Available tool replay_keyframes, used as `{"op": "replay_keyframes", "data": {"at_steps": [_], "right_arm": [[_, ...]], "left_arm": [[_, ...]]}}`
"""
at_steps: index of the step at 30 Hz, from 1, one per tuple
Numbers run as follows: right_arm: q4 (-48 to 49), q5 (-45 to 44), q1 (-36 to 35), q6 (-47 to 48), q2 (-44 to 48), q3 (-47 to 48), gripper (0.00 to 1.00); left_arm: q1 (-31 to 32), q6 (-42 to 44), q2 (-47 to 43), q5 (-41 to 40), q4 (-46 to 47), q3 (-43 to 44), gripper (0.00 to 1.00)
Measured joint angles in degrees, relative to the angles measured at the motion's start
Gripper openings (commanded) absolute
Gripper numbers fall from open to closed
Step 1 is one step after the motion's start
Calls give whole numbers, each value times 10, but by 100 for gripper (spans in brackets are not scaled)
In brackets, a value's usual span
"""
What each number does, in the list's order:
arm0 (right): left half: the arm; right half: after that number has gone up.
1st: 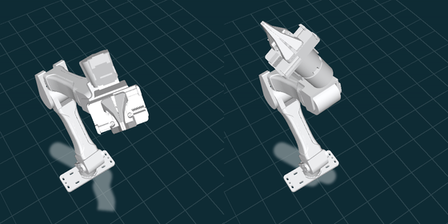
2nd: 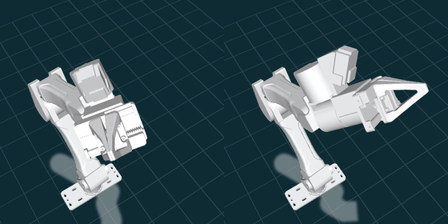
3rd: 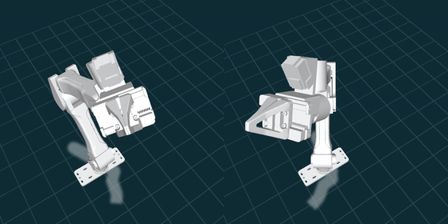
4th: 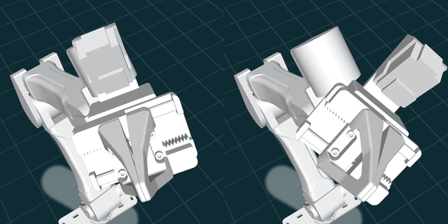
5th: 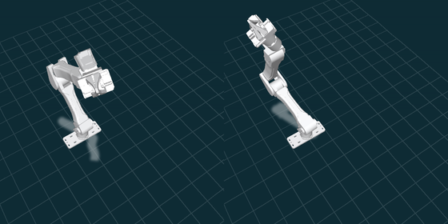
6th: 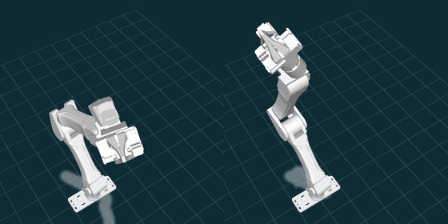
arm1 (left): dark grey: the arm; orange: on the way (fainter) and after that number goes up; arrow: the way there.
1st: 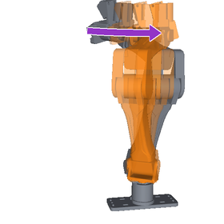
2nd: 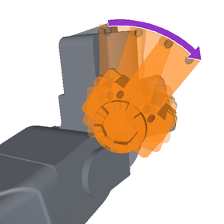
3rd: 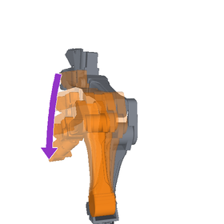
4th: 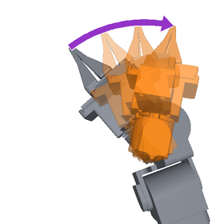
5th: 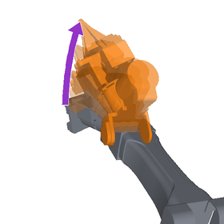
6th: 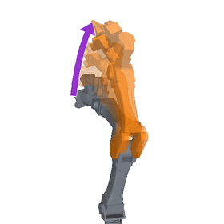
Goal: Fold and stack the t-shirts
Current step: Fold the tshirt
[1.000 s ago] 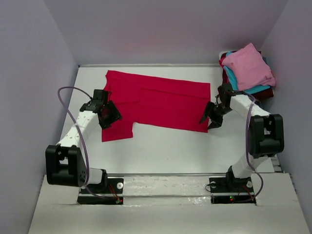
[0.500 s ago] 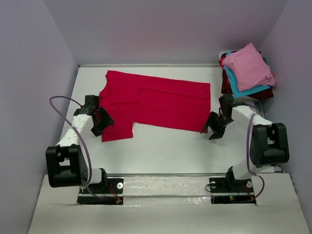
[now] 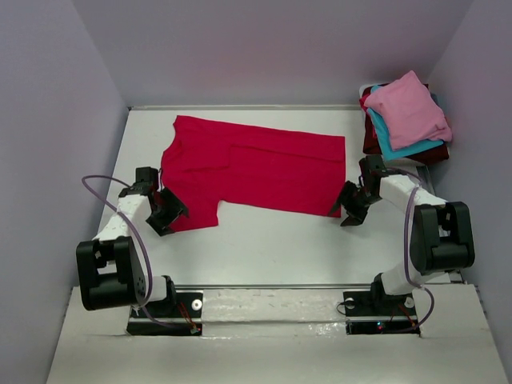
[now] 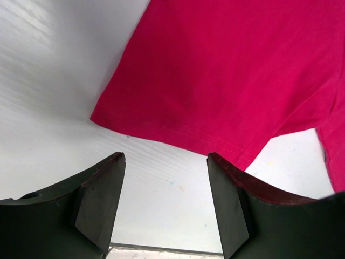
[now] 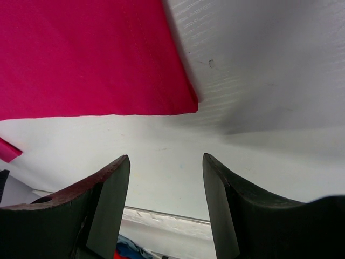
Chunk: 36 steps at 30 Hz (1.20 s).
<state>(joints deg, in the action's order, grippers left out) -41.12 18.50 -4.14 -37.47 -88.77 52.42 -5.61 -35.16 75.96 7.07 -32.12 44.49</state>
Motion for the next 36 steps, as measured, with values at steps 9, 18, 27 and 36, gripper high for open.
{"op": "replay_keyframes", "data": {"at_steps": [9,18,27,36], "right_arm": [[16,6,0,0,-5,-1,62],[18,15,0,4,-12,-1,62],[28,26,0,4,-12,-1,62],[31,32,0,6,-12,-1,62]], "left_arm": [[-1,-7,-15,21,-5,-40,72],[-1,45,33,-46,-70,79,71],[3,83,73,-142,-110,123,67],[19,96,111,-171,-157,162,67]]}}
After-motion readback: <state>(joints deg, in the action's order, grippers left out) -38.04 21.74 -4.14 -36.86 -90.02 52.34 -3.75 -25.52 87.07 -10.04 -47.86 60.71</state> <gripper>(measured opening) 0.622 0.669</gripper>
